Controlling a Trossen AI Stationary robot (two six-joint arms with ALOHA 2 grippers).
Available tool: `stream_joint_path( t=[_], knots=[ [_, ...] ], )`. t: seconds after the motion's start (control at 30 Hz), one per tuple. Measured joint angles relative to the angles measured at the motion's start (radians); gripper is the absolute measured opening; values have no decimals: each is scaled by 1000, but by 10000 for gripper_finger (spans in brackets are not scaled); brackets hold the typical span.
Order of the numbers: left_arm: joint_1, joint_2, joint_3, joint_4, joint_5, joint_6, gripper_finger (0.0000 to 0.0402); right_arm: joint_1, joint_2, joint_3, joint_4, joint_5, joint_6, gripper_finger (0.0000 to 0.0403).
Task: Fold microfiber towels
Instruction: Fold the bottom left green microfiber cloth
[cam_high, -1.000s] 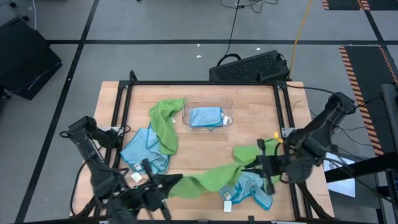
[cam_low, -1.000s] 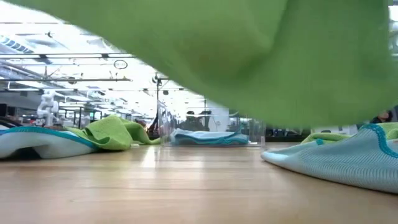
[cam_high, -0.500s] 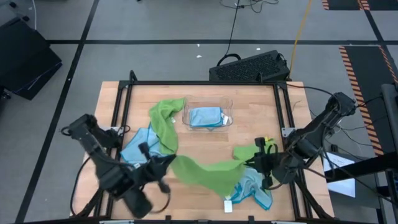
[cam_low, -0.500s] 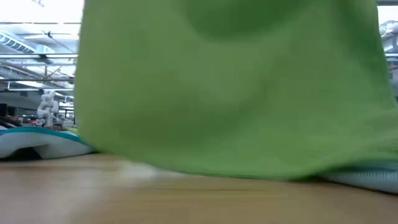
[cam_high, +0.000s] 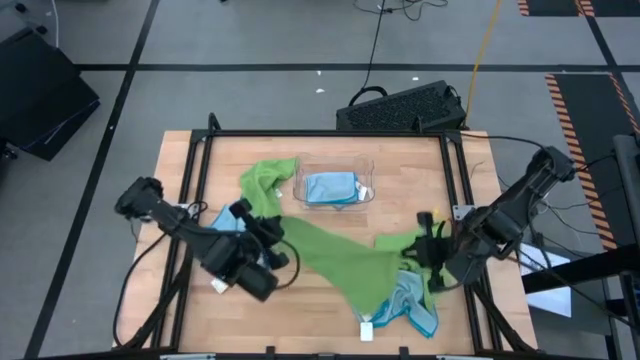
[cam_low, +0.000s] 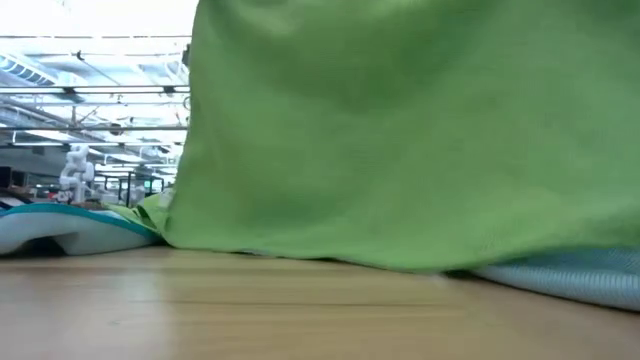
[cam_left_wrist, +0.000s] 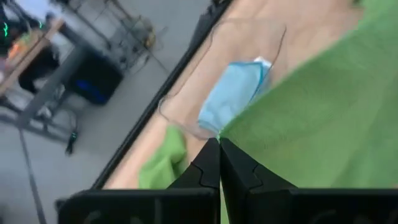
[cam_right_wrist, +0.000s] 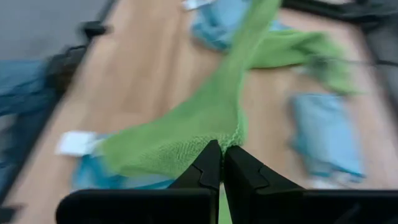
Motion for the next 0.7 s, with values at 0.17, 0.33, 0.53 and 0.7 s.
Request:
stream_joint_path(
  t=[0.17, 0.33, 0.53, 0.7],
  knots=[
    [-12, 0, 1, 177, 210, 133, 4, -28, -36, 0, 13, 1, 18, 4],
    [-105, 0, 22, 450, 235, 379, 2, -7, -37, 6, 62, -22, -23, 4],
    [-140, -1, 154, 478, 144, 506, 3, -6, -34, 121, 52, -9, -87, 4],
    [-138, -1, 282, 441, 80, 642, 4, -10, -38, 249, -70, 8, -140, 4]
  ],
)
